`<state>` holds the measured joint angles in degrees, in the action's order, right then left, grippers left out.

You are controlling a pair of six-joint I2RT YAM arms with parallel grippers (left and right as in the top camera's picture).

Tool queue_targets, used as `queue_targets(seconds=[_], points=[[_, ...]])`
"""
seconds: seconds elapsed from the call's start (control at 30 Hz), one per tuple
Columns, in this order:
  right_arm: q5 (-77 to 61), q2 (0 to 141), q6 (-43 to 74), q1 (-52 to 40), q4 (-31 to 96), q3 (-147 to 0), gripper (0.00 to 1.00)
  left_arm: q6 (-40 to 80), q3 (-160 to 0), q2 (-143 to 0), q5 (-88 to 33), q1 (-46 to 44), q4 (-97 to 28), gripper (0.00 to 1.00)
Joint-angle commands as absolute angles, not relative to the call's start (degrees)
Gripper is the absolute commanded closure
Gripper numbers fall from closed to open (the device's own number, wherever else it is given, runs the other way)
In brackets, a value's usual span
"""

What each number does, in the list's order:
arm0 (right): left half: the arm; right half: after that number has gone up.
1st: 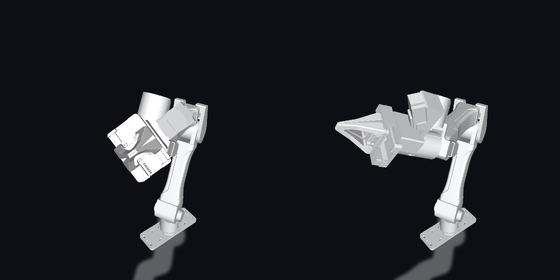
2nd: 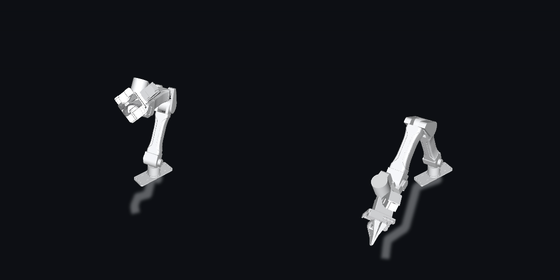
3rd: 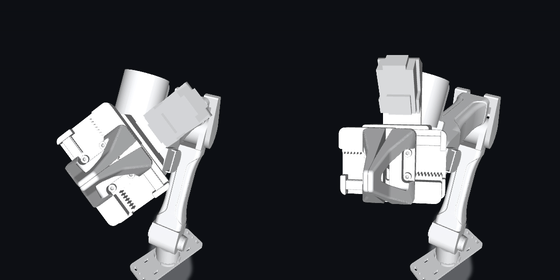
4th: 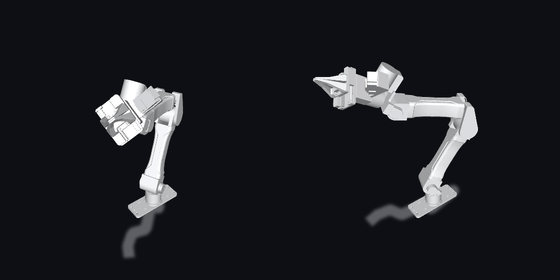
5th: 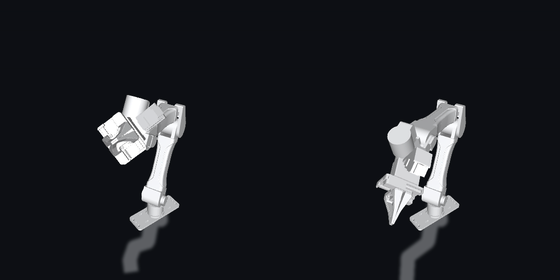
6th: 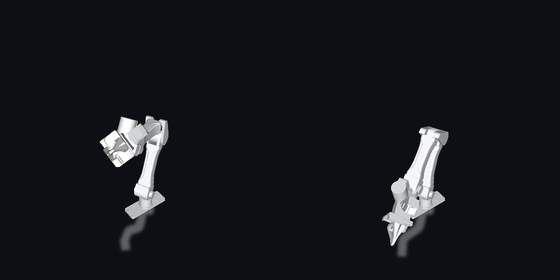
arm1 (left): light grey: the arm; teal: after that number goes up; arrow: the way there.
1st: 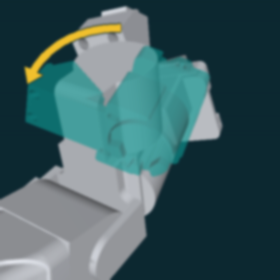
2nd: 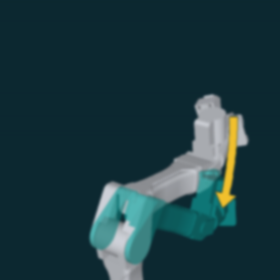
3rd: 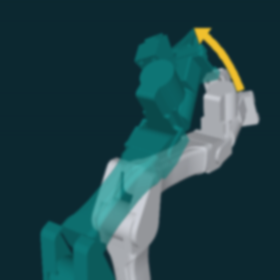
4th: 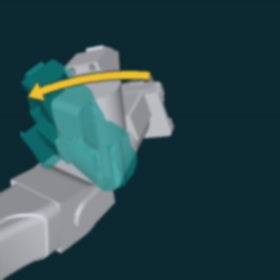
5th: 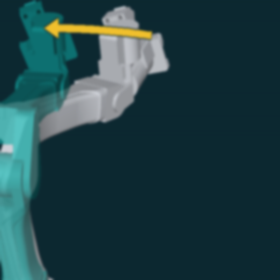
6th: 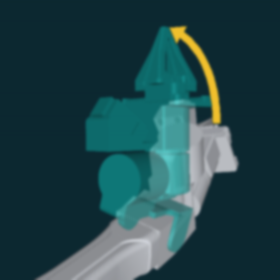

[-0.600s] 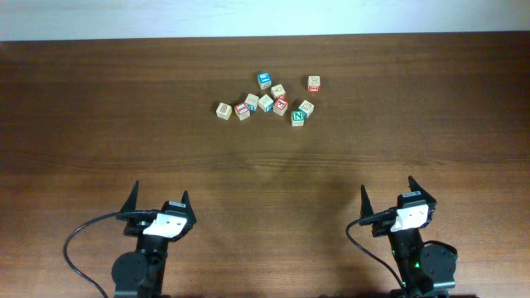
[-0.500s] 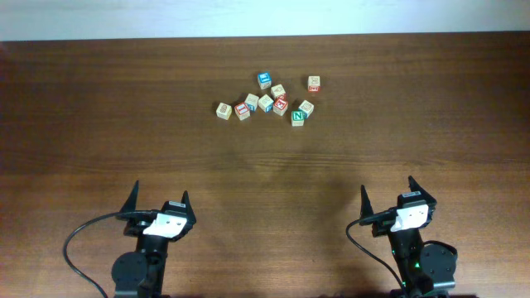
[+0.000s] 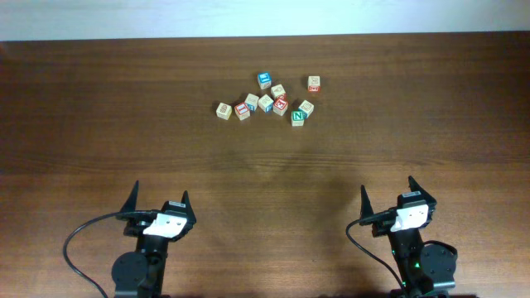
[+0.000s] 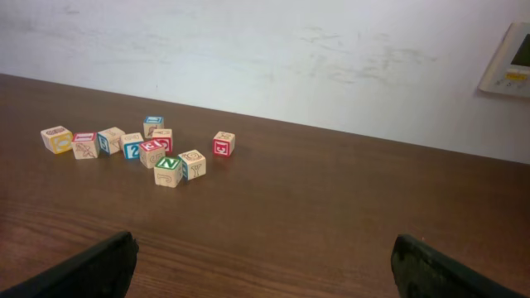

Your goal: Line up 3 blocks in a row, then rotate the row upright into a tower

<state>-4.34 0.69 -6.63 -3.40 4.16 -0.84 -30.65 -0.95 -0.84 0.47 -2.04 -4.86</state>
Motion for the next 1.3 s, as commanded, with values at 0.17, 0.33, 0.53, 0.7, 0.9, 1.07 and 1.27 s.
queue_targets(seconds=[0.17, 0.33, 0.53, 0.7, 0.9, 1.07, 1.27], points=[[-4.1, 0.3, -6.6, -3.0, 4.1, -0.3, 0.02, -31.4, -0.5, -0.3, 0.3, -1.6, -4.8, 0.01], [-4.1, 0.3, -6.6, -3.0, 4.1, -0.3, 0.02, -31.4, -0.5, -0.3, 0.3, -1.6, -4.8, 0.01], [-4.1, 0.3, -6.6, -3.0, 4.1, -0.3, 0.02, -31.4, -0.5, -0.3, 0.3, -1.6, -4.8, 0.01], [-4.1, 0.3, -6.7, -3.0, 4.1, -0.3, 0.02, -31.4, -0.5, -0.3, 1.2, -1.6, -4.7, 0.01], [-4.2, 0.3, -6.7, -3.0, 3.6, -0.3, 0.02, -31.4, -0.5, -0.3, -0.5, -1.6, -4.6, 0.01], [-5.5, 0.3, -6.6, -3.0, 3.6, -0.3, 0.02, -27.6, -0.5, -0.5, -1.5, -1.6, -4.7, 0.01], [-7.3, 0.3, -5.5, -3.0, 2.3, -0.8, 0.02, -26.2, -0.5, -0.8, -5.0, -1.6, -3.9, 0.01]])
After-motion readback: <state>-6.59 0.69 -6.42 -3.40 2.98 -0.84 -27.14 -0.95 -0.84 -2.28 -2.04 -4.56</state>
